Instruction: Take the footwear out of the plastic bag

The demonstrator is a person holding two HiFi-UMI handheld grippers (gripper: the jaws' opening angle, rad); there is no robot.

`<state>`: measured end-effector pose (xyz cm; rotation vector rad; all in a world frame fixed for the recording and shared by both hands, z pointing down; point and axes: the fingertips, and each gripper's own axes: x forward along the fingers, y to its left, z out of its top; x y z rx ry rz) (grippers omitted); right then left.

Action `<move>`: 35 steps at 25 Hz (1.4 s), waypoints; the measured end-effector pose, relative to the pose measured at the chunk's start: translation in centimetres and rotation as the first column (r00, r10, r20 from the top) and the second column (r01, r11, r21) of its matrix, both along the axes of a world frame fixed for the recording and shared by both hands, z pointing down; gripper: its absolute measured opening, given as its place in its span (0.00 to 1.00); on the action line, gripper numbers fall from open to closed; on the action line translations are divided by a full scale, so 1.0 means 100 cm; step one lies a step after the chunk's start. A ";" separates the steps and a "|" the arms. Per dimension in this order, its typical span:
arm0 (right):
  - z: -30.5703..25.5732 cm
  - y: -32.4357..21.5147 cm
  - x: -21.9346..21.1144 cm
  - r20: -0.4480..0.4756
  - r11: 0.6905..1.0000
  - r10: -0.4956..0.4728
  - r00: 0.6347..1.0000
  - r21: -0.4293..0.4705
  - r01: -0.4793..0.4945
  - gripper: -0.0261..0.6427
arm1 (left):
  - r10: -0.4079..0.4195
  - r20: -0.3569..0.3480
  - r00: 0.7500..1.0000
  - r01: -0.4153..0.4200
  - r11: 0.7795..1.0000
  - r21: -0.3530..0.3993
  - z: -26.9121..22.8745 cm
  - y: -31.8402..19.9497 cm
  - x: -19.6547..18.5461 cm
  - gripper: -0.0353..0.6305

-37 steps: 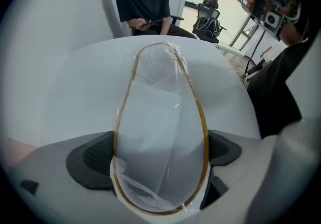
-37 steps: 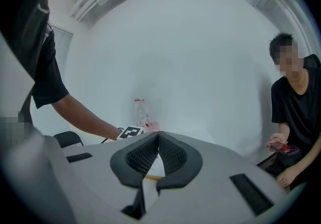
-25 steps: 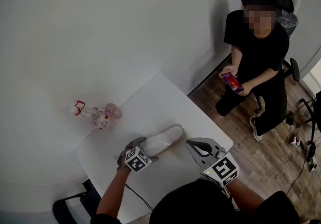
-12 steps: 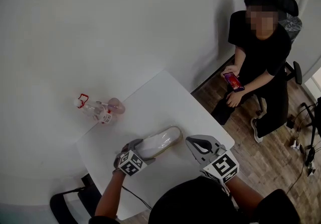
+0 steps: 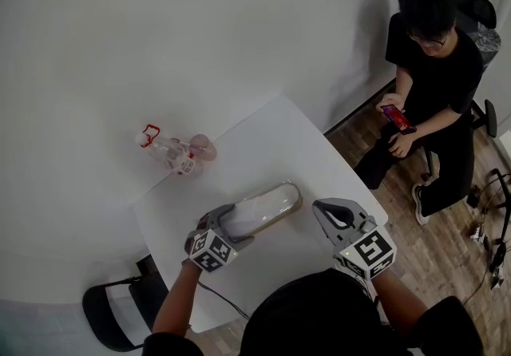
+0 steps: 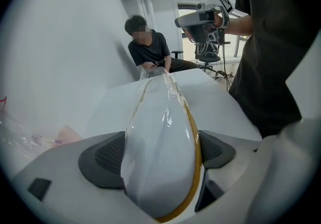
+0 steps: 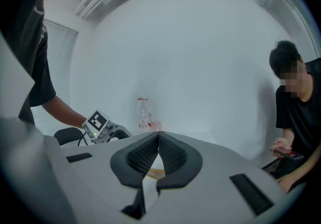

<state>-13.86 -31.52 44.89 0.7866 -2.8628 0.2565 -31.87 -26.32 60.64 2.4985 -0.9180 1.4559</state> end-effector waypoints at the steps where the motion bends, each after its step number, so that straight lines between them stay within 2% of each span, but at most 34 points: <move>1: 0.003 -0.002 0.001 -0.004 1.000 -0.001 1.000 -0.009 0.001 0.06 | -0.002 -0.002 1.000 0.002 1.000 0.027 -0.006 0.000 -0.003 0.75; 5: 0.015 -0.008 0.002 -0.018 0.996 -0.050 0.999 -0.079 0.048 0.06 | 0.019 -0.016 1.000 -0.016 0.989 0.144 -0.035 0.003 -0.010 0.75; 8: 0.013 -0.014 0.000 0.049 0.983 -0.086 0.995 -0.157 0.093 0.07 | 0.035 -0.032 0.999 -0.027 0.974 0.223 -0.057 0.007 -0.010 0.75; 10: 0.009 -0.022 -0.001 0.102 0.975 -0.082 0.991 -0.200 0.102 0.07 | 0.039 -0.035 0.999 -0.029 0.967 0.254 -0.066 0.009 -0.012 0.74; 13: 0.006 -0.023 -0.010 0.119 0.959 -0.133 0.984 -0.235 0.158 0.07 | 0.056 -0.052 0.997 -0.040 0.962 0.272 -0.075 0.015 -0.010 0.74; 14: 0.006 -0.021 -0.015 0.118 0.950 -0.162 0.980 -0.250 0.187 0.08 | 0.065 -0.060 0.996 -0.046 0.959 0.278 -0.078 0.017 -0.009 0.74; 16: 0.008 -0.017 -0.023 0.117 0.927 -0.216 0.969 -0.289 0.241 0.26 | 0.081 -0.067 0.994 -0.058 0.953 0.297 -0.084 0.021 -0.006 0.74; 20: 0.008 -0.015 -0.027 0.163 0.870 -0.263 0.951 -0.385 0.307 0.27 | 0.117 -0.070 0.991 -0.086 0.934 0.348 -0.095 0.026 -0.001 0.74; 24: 0.002 -0.015 -0.028 0.299 0.769 -0.266 0.917 -0.508 0.388 0.27 | 0.127 -0.090 0.988 -0.081 0.916 0.394 -0.107 0.030 -0.001 0.73; 26: -0.003 -0.011 -0.031 0.349 0.731 -0.278 0.895 -0.528 0.433 0.27 | 0.123 -0.061 0.990 -0.087 0.907 0.412 -0.111 0.030 -0.002 0.73; 28: -0.005 -0.009 -0.034 0.363 0.718 -0.289 0.886 -0.530 0.451 0.27 | 0.125 -0.025 0.992 -0.103 0.896 0.433 -0.112 0.029 -0.002 0.73; 33: 0.011 -0.012 -0.041 0.279 0.730 -0.301 0.912 -0.547 0.408 0.27 | 0.140 -0.010 0.990 -0.120 0.879 0.462 -0.114 0.028 0.001 0.72; 35: 0.012 -0.010 -0.042 0.290 0.711 -0.310 0.905 -0.561 0.423 0.27 | 0.150 0.007 0.989 -0.135 0.869 0.477 -0.116 0.029 0.001 0.71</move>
